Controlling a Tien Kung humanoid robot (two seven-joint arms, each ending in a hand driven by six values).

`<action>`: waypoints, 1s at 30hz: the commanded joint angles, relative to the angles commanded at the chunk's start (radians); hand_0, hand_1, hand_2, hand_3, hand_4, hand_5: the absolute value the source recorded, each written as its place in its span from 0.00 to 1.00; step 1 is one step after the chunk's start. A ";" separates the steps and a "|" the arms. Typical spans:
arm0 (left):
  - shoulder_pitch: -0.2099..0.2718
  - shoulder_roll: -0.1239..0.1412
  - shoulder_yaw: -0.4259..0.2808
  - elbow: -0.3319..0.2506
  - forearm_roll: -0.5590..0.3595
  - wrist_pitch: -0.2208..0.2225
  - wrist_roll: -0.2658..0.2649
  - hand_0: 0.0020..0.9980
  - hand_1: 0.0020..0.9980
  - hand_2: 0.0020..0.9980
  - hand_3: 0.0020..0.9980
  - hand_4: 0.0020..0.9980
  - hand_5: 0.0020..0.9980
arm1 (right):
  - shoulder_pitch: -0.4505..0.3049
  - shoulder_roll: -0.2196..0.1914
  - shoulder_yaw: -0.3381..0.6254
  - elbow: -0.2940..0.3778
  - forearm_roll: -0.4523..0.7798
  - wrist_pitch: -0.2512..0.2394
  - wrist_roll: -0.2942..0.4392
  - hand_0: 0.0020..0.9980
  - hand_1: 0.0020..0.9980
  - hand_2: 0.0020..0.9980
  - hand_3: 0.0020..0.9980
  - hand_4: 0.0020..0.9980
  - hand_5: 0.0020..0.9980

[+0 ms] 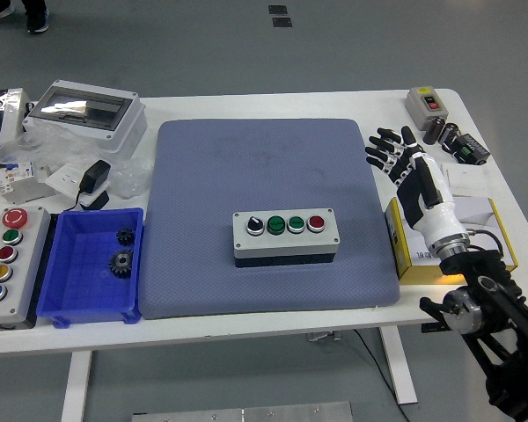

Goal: Pick up the button,place it on the desk,press the button,press the button

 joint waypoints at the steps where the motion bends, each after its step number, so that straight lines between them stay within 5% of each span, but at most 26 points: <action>1: -0.001 0.002 -0.002 0.000 0.003 0.000 0.001 0.78 0.74 0.70 0.75 0.69 0.32 | 0.000 -0.001 0.004 0.001 -0.001 -0.001 0.000 0.77 0.74 0.73 0.73 0.94 0.97; 30: -0.002 0.018 -0.021 -0.004 0.032 -0.009 0.015 0.74 0.67 0.66 0.73 0.69 0.33 | -0.020 -0.002 0.070 0.018 -0.020 -0.017 0.007 0.76 0.73 0.73 0.71 0.93 0.92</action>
